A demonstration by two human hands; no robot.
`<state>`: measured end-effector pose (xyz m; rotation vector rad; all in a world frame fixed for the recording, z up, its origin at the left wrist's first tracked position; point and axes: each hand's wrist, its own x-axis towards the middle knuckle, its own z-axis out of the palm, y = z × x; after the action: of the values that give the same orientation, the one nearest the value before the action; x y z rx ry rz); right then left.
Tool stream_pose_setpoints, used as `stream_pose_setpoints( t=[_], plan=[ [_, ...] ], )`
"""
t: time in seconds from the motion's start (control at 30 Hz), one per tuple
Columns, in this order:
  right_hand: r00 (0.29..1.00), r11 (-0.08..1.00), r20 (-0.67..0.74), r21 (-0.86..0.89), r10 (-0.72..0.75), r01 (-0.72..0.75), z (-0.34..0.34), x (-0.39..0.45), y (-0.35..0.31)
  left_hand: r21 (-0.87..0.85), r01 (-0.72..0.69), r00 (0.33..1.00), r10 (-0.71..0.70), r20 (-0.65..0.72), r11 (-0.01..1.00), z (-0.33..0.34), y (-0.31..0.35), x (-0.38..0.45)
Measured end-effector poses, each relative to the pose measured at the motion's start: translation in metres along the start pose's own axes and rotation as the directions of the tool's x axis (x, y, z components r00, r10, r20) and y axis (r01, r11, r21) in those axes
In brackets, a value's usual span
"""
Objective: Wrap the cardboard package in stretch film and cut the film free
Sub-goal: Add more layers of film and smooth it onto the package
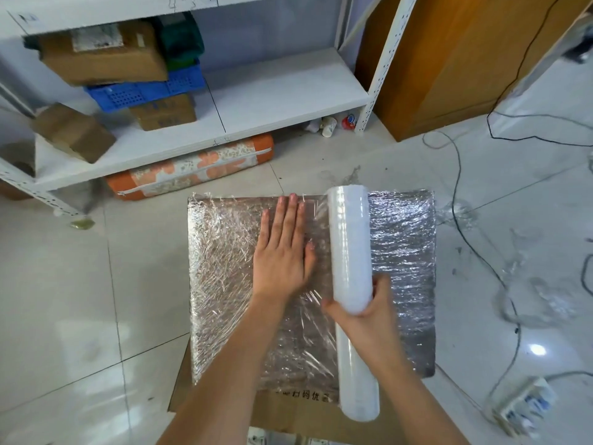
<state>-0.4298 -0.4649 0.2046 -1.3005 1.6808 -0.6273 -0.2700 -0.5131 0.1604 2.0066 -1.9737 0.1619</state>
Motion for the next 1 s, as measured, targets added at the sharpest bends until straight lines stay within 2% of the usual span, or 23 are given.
stream_pose_setpoints(
  t=[0.1,0.2,0.33,0.43,0.57,0.63,0.77,0.9,1.0],
  plan=[
    [0.999,0.999,0.032,-0.035,0.002,-0.001,-0.004,0.003,-0.005,-0.02,-0.009,1.0,0.009,-0.01,1.0,-0.002,-0.001,0.001],
    [0.998,0.999,-0.051,0.032,0.034,-0.032,-0.012,0.006,-0.003,-0.044,-0.004,1.0,0.003,-0.019,0.999,-0.002,0.002,0.003],
    [0.99,0.995,-0.137,-0.09,0.03,-0.043,-0.018,0.01,0.003,-0.024,0.003,1.0,-0.003,0.005,1.0,-0.002,0.005,0.0],
    [0.994,0.984,-0.113,-0.177,0.006,-0.026,-0.019,0.014,0.003,0.001,0.031,0.999,-0.031,0.019,1.0,-0.001,0.004,0.002],
    [0.996,0.976,-0.084,-0.217,-0.003,-0.015,-0.021,0.022,0.001,0.064,0.066,0.996,-0.07,0.055,0.996,0.003,0.006,0.009],
    [0.997,0.977,-0.073,-0.214,-0.017,0.001,-0.02,0.024,0.0,0.088,0.091,0.995,-0.094,0.031,0.992,0.002,0.006,0.011],
    [0.996,0.981,-0.084,-0.191,-0.042,0.025,-0.02,0.026,-0.001,-0.039,0.168,0.983,-0.171,-0.067,0.985,-0.008,0.029,-0.02],
    [0.994,0.988,-0.085,-0.147,-0.063,0.049,-0.021,0.025,0.001,-0.082,0.133,0.991,-0.135,-0.011,0.988,0.009,0.061,-0.068],
    [0.997,0.989,-0.049,-0.135,-0.059,0.052,-0.021,0.021,0.005,-0.086,0.179,0.984,-0.18,-0.003,0.98,0.023,0.063,-0.069]
  ],
)
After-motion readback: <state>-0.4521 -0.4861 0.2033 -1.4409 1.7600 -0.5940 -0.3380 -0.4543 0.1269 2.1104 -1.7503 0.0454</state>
